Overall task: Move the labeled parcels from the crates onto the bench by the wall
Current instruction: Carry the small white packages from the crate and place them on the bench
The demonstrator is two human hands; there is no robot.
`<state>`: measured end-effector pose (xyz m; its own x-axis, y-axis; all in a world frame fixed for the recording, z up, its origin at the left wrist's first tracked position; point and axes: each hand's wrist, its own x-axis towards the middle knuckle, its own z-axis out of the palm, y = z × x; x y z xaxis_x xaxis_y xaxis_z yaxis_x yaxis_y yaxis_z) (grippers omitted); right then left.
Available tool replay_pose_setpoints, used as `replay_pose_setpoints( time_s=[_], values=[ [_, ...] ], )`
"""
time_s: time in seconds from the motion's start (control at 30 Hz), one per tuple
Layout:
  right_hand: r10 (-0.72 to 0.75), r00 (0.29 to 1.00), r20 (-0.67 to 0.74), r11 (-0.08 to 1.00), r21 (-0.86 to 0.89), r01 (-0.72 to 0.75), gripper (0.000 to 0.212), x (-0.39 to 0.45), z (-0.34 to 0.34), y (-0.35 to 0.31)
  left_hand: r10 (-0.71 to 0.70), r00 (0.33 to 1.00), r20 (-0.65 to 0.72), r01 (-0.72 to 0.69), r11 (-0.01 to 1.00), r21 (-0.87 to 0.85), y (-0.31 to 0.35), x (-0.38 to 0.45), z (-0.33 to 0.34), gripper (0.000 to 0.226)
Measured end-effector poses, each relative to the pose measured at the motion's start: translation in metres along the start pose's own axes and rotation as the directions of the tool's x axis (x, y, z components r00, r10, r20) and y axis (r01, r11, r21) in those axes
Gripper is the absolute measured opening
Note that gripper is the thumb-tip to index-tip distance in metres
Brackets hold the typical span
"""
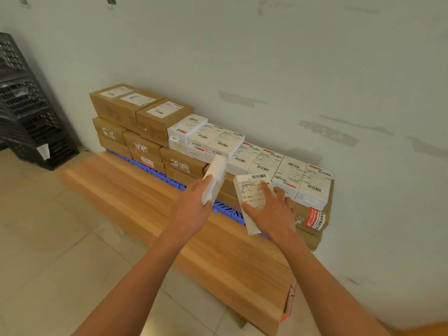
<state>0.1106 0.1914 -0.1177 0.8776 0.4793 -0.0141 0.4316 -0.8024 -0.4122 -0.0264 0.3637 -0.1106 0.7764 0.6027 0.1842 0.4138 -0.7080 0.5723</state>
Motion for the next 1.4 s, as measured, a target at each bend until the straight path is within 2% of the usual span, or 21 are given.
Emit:
replay_pose_setpoints(
  time_s=[0.17, 0.3, 0.43, 0.57, 0.67, 0.73, 0.9, 1.1, 1.3, 1.4],
  values=[
    [0.116, 0.991, -0.060, 0.993, 0.045, -0.113, 0.091, 0.053, -0.007, 0.008, 0.168, 0.985, 0.027, -0.169, 0.986, 0.008, 0.016, 0.084, 0.021, 0.067],
    [0.197, 0.975, -0.106, 0.980, 0.048, -0.193, 0.092, 0.100, -0.013, 0.026, 0.269, 0.962, 0.047, -0.273, 0.956, 0.104, 0.040, 0.147, 0.042, 0.067],
    [0.276, 0.953, -0.126, 0.961, 0.031, -0.274, 0.092, 0.140, -0.014, 0.038, 0.395, 0.910, 0.129, -0.415, 0.879, 0.236, 0.058, 0.196, 0.062, 0.075],
    [0.343, 0.935, -0.085, 0.939, -0.005, -0.345, 0.092, 0.164, -0.014, 0.048, 0.435, 0.877, 0.206, -0.481, 0.812, 0.331, 0.065, 0.224, 0.084, 0.090],
    [0.375, 0.924, -0.074, 0.926, -0.024, -0.378, 0.092, 0.176, -0.011, 0.052, 0.464, 0.846, 0.264, -0.534, 0.750, 0.391, 0.060, 0.232, 0.108, 0.085],
    [0.403, 0.913, -0.064, 0.914, -0.028, -0.406, 0.091, 0.184, -0.008, 0.053, 0.481, 0.823, 0.303, -0.567, 0.731, 0.381, 0.055, 0.237, 0.120, 0.078],
    [0.471, 0.882, -0.031, 0.878, -0.082, -0.472, 0.093, 0.194, 0.005, 0.056, 0.596, 0.741, 0.309, -0.670, 0.683, 0.291, 0.040, 0.245, 0.142, 0.085],
    [0.510, 0.858, -0.061, 0.853, -0.094, -0.513, 0.091, 0.202, 0.010, 0.055, 0.646, 0.678, 0.351, -0.725, 0.665, 0.177, 0.031, 0.251, 0.152, 0.083],
    [0.529, 0.844, -0.086, 0.842, -0.067, -0.535, 0.075, 0.206, 0.016, 0.050, 0.631, 0.665, 0.399, -0.737, 0.642, 0.212, 0.023, 0.255, 0.150, 0.079],
    [0.461, 0.884, -0.080, 0.887, 0.084, -0.455, 0.064, 0.207, 0.020, 0.041, 0.606, 0.683, 0.408, -0.717, 0.661, 0.220, 0.017, 0.266, 0.147, 0.070]
  ],
)
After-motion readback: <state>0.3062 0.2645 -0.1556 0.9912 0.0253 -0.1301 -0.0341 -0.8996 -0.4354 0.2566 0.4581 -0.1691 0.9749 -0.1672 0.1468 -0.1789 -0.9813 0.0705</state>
